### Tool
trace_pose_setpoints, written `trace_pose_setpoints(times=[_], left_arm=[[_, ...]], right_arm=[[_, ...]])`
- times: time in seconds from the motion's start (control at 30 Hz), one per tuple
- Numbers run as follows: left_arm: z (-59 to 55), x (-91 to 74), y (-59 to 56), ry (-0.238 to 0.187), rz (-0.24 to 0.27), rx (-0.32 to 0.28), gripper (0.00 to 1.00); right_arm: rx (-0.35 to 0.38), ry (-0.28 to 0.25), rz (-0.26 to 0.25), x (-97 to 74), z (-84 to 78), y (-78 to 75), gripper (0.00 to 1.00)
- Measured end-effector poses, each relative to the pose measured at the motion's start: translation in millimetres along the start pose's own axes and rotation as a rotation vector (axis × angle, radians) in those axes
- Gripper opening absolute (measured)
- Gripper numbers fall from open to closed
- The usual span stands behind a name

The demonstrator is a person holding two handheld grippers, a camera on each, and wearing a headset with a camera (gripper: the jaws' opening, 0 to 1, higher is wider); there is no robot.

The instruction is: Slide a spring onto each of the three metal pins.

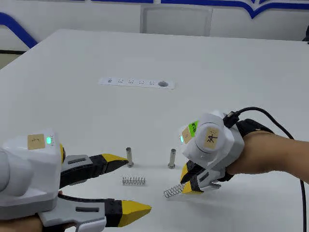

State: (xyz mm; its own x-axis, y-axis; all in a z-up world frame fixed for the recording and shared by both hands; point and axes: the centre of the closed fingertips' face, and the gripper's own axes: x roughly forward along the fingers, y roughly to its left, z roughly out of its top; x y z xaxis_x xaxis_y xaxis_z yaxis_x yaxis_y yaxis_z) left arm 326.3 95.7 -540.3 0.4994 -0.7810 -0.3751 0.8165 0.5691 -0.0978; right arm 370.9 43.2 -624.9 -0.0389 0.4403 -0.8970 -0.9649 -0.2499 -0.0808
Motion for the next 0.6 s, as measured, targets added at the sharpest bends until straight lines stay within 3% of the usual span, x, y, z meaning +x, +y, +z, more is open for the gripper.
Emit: trace_pose_setpoints(times=[0.33,0.6], left_arm=[[-8.4,20.5,-13.8,0.061,-0.061,0.096,0.51],[-12.7,20.9,-12.2,0.084,-0.057,0.151,0.33]], right_arm=[[0.017,-0.08,0.023,-37.3,40.6,18.4,0.11],[-0.002,-0.112,0.033,-53.4,67.3,31.0,0.11]])
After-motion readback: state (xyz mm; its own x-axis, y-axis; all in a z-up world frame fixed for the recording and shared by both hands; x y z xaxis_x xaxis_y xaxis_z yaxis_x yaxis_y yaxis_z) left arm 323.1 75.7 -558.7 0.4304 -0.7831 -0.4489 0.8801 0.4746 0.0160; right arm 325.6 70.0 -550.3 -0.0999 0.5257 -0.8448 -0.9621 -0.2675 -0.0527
